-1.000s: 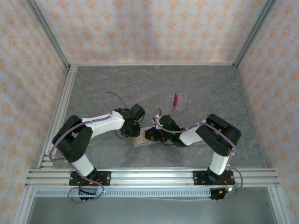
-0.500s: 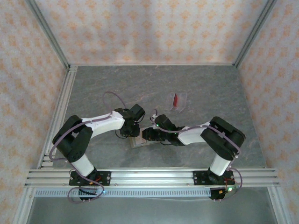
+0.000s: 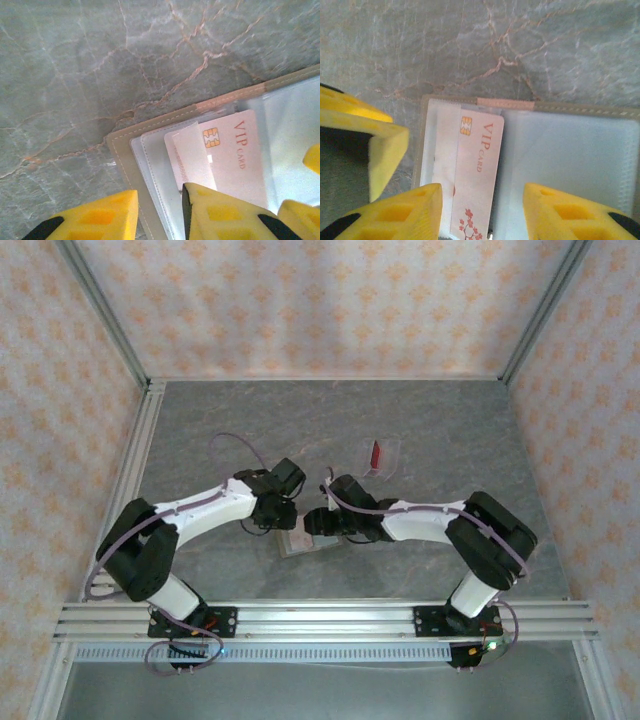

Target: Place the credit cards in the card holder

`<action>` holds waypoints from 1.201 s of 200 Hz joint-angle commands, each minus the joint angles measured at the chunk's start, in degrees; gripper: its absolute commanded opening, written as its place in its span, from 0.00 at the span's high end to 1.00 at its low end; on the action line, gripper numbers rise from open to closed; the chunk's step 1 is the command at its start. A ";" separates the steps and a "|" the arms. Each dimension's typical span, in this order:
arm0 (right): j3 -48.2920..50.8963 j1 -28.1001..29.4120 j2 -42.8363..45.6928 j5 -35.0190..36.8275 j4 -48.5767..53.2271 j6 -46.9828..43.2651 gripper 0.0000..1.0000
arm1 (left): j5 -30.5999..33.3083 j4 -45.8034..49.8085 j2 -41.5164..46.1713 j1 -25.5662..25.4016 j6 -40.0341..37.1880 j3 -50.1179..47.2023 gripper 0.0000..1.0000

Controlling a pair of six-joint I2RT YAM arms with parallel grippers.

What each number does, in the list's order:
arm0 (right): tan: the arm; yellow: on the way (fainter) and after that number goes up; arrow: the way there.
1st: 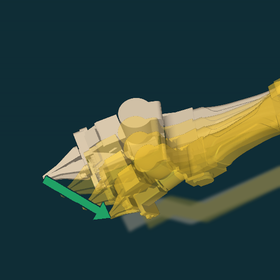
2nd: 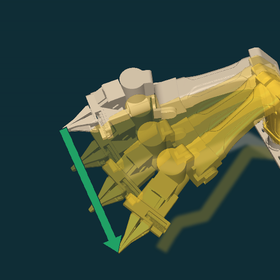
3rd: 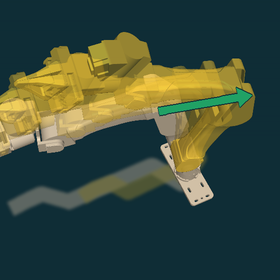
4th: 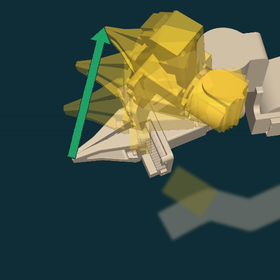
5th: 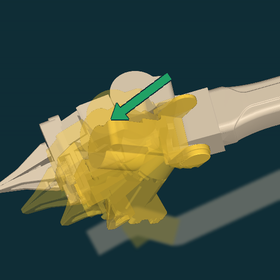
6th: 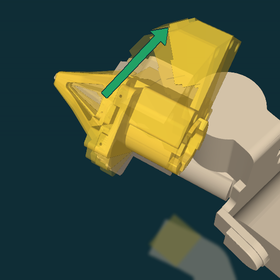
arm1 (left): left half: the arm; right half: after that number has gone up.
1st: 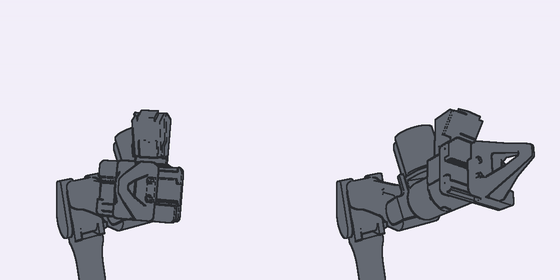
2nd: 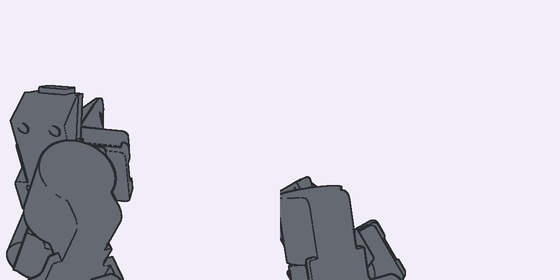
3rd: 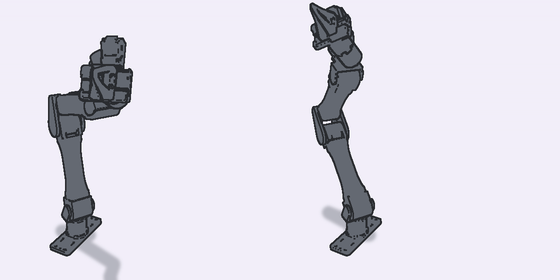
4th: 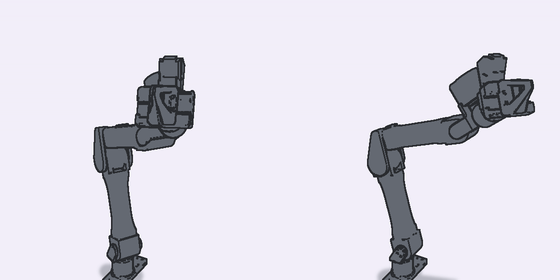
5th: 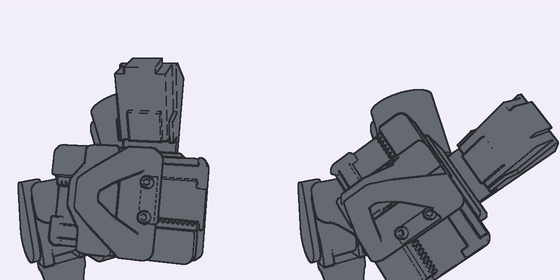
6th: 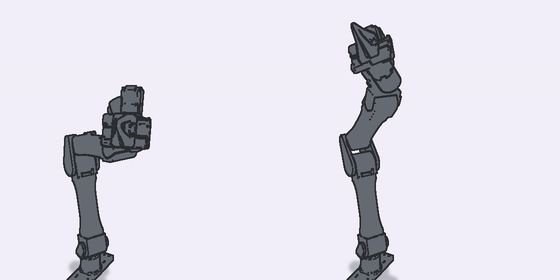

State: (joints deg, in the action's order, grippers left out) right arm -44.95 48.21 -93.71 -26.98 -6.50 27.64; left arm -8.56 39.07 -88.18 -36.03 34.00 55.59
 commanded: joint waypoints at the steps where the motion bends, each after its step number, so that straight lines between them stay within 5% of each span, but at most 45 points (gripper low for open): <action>1: -3.54 -1.25 2.09 2.42 6.42 -3.60 0.59 | 0.07 2.93 2.37 1.62 -1.15 1.03 0.68; 64: -13.35 -1.87 -3.22 9.43 22.53 -12.89 0.64 | -2.91 0.88 0.49 1.84 -2.44 -0.66 0.70; 178: -15.48 2.62 -11.39 17.71 25.66 -14.64 0.59 | -3.18 0.49 -0.89 1.75 -2.47 -0.66 0.71; 240: -14.05 6.46 -13.46 27.37 27.95 -12.03 0.79 | -1.57 1.66 0.09 1.75 -1.84 -0.48 0.71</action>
State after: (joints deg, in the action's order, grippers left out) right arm -60.23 52.71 -103.57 -3.86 16.49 14.35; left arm -11.55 39.62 -88.44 -34.13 32.47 55.42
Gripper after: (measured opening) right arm 0.268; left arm 0.289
